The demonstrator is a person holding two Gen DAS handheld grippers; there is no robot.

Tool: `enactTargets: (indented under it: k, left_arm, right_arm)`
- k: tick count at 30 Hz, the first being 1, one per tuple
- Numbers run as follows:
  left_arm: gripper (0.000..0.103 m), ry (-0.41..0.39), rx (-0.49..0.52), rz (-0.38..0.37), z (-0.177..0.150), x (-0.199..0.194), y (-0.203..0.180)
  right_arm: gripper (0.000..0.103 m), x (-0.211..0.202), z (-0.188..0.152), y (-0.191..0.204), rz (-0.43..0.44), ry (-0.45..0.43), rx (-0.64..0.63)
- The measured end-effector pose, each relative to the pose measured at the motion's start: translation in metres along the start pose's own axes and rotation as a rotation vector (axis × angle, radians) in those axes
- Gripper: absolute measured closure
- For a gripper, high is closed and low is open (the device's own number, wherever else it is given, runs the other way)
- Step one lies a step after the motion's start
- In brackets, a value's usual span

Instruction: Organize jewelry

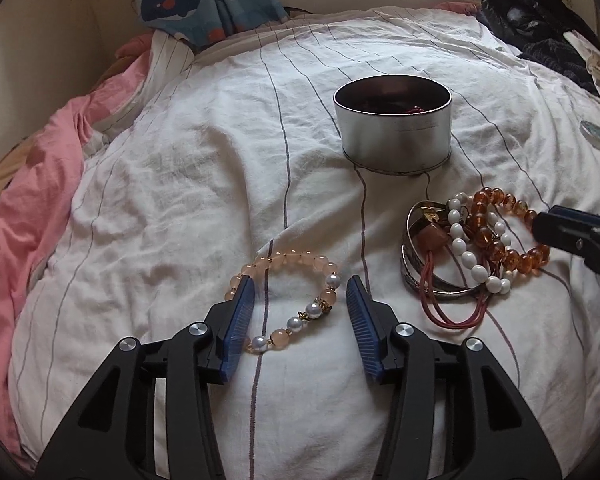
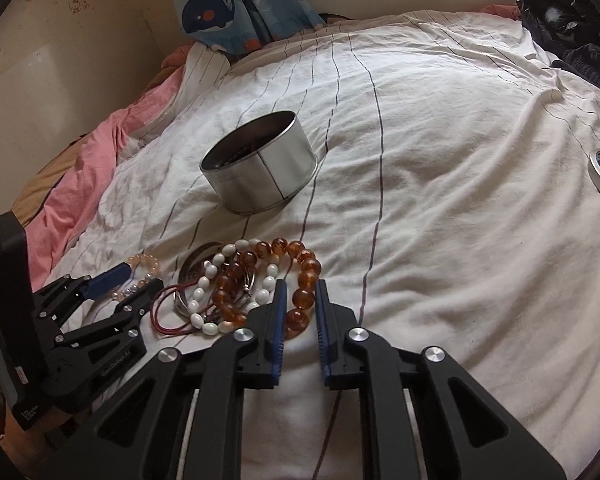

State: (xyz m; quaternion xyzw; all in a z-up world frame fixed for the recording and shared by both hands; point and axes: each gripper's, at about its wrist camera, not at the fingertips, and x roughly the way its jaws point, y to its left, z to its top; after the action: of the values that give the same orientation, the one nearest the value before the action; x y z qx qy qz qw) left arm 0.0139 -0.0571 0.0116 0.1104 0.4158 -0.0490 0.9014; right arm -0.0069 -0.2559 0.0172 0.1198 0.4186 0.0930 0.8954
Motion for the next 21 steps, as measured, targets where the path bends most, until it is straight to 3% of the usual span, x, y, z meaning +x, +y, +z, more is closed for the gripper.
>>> enactTargets:
  k: [1, 4, 12, 13, 14, 15, 16, 18, 21]
  left_arm:
    - [0.053, 0.001, -0.027, -0.035, 0.0, 0.0, 0.005]
    - [0.05, -0.002, -0.088, -0.106, -0.001, 0.0, 0.016]
    - [0.049, -0.002, -0.151, -0.157, -0.003, 0.005, 0.023]
    - [0.052, -0.001, -0.152, -0.161, -0.003, 0.005, 0.023]
    - [0.069, -0.001, -0.154, -0.159, -0.003, 0.005, 0.024]
    - [0.077, 0.006, -0.15, -0.162, -0.003, 0.005, 0.025]
    - [0.086, 0.008, -0.15, -0.175, -0.003, 0.006, 0.027]
    - [0.096, 0.002, -0.162, -0.185, -0.003, 0.003, 0.033]
    - [0.096, -0.028, -0.189, -0.216, -0.003, -0.004, 0.04]
  right_arm:
    - [0.056, -0.001, 0.0, 0.0, -0.007, -0.01, -0.003]
    - [0.052, -0.003, 0.0, 0.001, -0.039, -0.024, -0.016]
    - [0.048, 0.014, 0.002, 0.008, -0.097, 0.036, -0.067]
    - [0.054, 0.016, 0.002, 0.01, -0.096, 0.043, -0.079]
    - [0.061, 0.016, 0.002, 0.01, -0.077, 0.05, -0.084]
    - [0.079, 0.016, 0.002, 0.011, -0.061, 0.053, -0.084]
    - [0.091, 0.014, 0.002, 0.011, -0.055, 0.045, -0.084]
    - [0.091, 0.009, 0.002, 0.01, -0.017, 0.03, -0.064]
    - [0.091, -0.005, 0.005, 0.008, 0.022, -0.031, -0.039]
